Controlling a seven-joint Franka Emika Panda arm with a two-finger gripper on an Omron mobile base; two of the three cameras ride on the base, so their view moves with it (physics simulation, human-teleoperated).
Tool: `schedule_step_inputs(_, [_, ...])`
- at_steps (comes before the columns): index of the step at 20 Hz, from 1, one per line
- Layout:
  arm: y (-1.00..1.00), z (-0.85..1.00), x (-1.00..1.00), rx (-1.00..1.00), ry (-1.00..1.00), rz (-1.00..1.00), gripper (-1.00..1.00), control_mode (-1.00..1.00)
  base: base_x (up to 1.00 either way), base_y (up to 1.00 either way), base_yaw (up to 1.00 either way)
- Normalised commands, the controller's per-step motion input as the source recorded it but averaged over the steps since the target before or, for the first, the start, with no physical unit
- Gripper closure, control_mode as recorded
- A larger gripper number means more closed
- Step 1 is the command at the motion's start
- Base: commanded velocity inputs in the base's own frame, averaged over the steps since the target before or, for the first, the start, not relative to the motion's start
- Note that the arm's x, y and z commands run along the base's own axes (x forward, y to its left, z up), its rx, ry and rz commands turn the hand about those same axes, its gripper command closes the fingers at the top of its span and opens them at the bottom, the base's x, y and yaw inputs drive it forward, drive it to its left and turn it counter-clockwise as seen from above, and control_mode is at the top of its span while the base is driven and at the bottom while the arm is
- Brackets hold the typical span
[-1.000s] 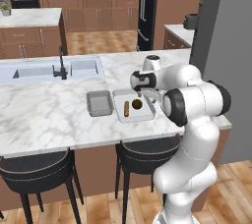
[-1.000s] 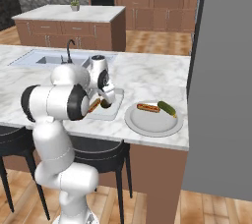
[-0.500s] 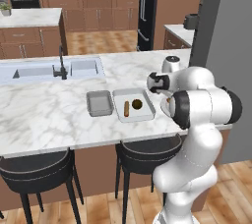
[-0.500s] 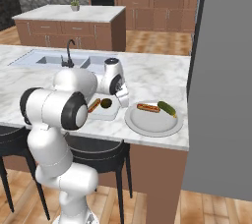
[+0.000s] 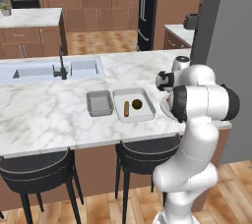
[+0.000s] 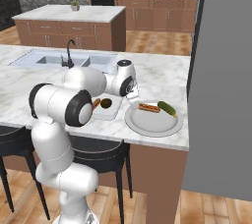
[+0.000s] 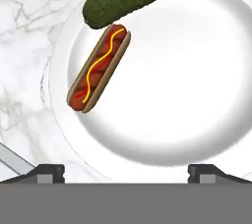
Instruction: Place one cooked food and one vegetable from the large plate to each tupperware container.
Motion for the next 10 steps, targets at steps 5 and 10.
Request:
schedule_step_inputs(5, [-0.48,-0.02,0.27,0.04,0.13,0.0,-1.0,-1.0,0.0,0.0,0.0])
schedule_step_inputs(10, [-0.37,-0.12,0.21,0.0,0.03,0.0,-1.0,-1.0,0.0,0.0,0.0])
